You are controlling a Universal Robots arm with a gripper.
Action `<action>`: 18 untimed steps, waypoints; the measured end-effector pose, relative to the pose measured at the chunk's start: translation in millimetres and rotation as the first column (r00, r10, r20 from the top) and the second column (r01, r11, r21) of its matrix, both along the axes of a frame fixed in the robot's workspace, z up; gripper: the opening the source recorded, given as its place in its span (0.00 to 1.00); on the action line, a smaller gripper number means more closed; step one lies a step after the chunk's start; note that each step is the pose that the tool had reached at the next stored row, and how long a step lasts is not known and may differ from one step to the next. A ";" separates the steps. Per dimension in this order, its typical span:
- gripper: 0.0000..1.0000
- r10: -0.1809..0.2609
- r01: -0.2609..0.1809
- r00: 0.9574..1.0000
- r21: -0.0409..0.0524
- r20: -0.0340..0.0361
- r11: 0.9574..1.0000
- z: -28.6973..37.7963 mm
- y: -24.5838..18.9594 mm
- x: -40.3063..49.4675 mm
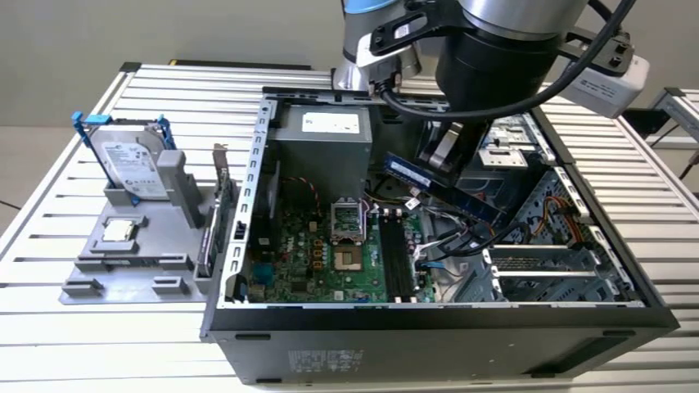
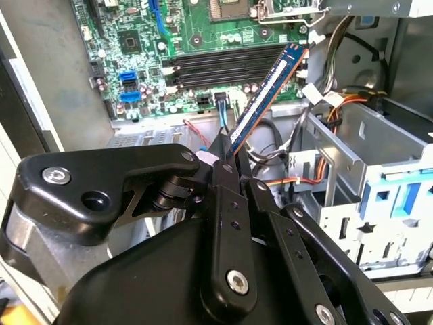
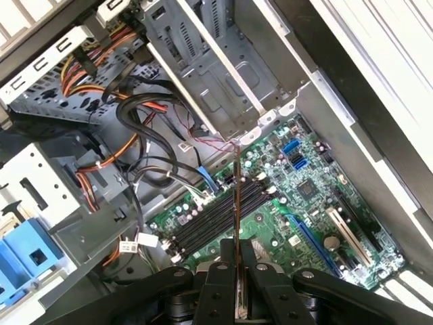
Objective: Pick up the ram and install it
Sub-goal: 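Insert the ram into the slot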
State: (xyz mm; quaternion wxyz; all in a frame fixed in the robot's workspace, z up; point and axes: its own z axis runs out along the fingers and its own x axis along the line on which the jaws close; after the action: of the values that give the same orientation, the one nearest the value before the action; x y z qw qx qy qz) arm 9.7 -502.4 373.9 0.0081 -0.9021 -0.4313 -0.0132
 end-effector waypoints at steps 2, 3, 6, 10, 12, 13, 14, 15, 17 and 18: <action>0.00 -0.016 0.016 1.000 0.000 0.000 1.000 0.0 0.0 0.0; 0.00 -0.024 0.024 1.000 0.000 0.000 1.000 0.0 0.0 0.0; 0.00 -0.050 0.050 0.999 0.000 0.000 0.999 0.0 0.0 0.0; 0.00 -0.084 0.084 0.996 0.000 0.000 0.996 0.0 0.0 0.0; 0.00 -0.102 0.102 0.995 0.000 0.000 0.995 0.0 0.0 0.0; 0.00 -0.111 0.111 0.994 0.000 0.000 0.994 0.0 0.0 0.0; 0.00 -0.120 0.120 0.993 0.000 0.000 0.993 0.0 0.0 0.0; 0.00 -0.128 0.128 0.992 0.000 0.000 0.992 0.0 0.0 0.0; 0.00 -0.144 0.144 0.990 0.000 0.000 0.990 0.0 0.0 0.0; 0.00 -0.152 0.152 0.988 0.000 0.000 0.988 0.0 0.0 0.0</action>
State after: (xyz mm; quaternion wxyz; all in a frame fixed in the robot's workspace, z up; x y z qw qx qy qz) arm 9.7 -502.4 373.9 0.0071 -0.9324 -0.3611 -0.0138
